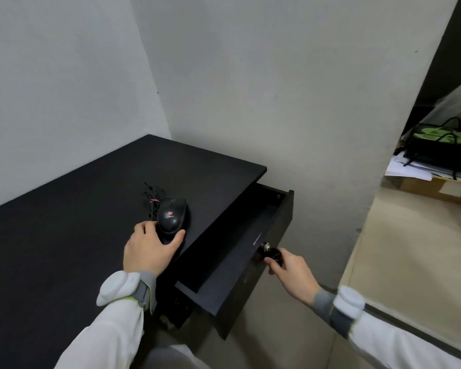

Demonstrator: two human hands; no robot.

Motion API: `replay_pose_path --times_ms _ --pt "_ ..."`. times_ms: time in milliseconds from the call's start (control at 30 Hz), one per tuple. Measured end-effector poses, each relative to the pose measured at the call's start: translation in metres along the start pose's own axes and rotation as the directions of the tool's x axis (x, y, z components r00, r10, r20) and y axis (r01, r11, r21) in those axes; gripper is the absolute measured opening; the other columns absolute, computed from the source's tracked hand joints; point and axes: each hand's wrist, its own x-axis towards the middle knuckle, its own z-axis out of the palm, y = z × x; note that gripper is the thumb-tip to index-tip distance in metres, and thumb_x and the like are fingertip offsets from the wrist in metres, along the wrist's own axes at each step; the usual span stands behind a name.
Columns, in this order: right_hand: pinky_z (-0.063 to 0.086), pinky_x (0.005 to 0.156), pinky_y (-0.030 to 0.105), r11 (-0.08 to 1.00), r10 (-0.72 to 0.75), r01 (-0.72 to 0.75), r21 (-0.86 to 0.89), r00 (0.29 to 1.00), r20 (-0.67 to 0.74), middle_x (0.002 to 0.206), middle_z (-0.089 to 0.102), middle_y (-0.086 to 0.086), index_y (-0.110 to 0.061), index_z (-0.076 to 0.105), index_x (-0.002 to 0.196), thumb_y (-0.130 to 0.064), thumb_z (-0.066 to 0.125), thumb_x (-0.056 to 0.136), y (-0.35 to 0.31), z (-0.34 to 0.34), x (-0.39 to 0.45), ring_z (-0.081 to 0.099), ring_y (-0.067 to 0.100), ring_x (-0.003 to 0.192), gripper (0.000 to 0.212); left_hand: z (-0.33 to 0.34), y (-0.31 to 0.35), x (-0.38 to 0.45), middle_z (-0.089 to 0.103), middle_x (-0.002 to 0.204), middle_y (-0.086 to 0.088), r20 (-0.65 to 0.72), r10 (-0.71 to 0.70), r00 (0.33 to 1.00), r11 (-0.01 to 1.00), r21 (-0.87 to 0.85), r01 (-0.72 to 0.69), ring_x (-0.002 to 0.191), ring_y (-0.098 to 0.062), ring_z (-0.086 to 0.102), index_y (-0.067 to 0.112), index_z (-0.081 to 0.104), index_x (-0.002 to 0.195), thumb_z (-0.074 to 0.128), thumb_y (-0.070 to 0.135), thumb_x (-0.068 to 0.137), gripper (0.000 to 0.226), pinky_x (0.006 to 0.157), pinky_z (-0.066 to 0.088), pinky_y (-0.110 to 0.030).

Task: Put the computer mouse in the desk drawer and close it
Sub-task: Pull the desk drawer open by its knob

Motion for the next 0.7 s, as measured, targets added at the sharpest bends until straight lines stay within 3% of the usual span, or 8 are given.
replay_pose_path --times_ms 233,367,500,700 --pt "0.051 0.075 0.039 0.999 -0.013 0.014 0.037 1.000 -0.022 0.071 0.073 -0.005 -0.013 0.061 0.092 -0.035 0.057 0.090 0.016 -0.009 -0.010 0.066 0.016 0.072 0.023 0.000 0.000 0.000 0.051 0.127 -0.013 -0.009 0.003 1.000 1.000 -0.005 -0.003 0.114 -0.034 0.053 0.010 0.053 0.119 0.058 0.061 0.076 0.068 0.095 0.043 -0.044" --pt "0.042 0.061 0.014 0.999 -0.008 0.009 0.049 1.000 -0.005 0.071 0.072 -0.007 -0.014 0.060 0.087 -0.034 0.057 0.091 0.023 -0.009 -0.018 0.057 -0.002 0.059 0.020 0.001 0.000 0.001 0.051 0.127 -0.012 -0.008 0.002 1.000 1.000 -0.007 -0.002 0.115 -0.034 0.053 0.010 0.053 0.119 0.058 0.061 0.076 0.067 0.096 0.042 -0.044" --pt "0.040 0.065 0.008 0.997 -0.014 0.016 0.070 1.000 -0.018 0.076 0.072 -0.007 -0.017 0.060 0.084 -0.031 0.057 0.091 0.027 -0.007 -0.025 0.057 -0.010 0.072 0.016 0.001 0.000 0.000 0.051 0.127 -0.012 -0.010 0.001 1.000 1.000 -0.012 -0.001 0.114 -0.033 0.053 0.011 0.053 0.119 0.058 0.061 0.075 0.066 0.097 0.042 -0.043" --pt "0.039 0.068 0.008 0.996 -0.010 0.013 0.090 0.999 -0.035 0.083 0.074 -0.003 -0.017 0.065 0.088 -0.028 0.058 0.091 0.033 -0.002 -0.027 0.060 0.007 0.073 0.014 0.001 0.001 -0.001 0.051 0.128 -0.011 -0.013 0.003 1.000 1.000 -0.004 -0.003 0.114 -0.032 0.053 0.011 0.052 0.119 0.057 0.061 0.076 0.066 0.097 0.041 -0.042"
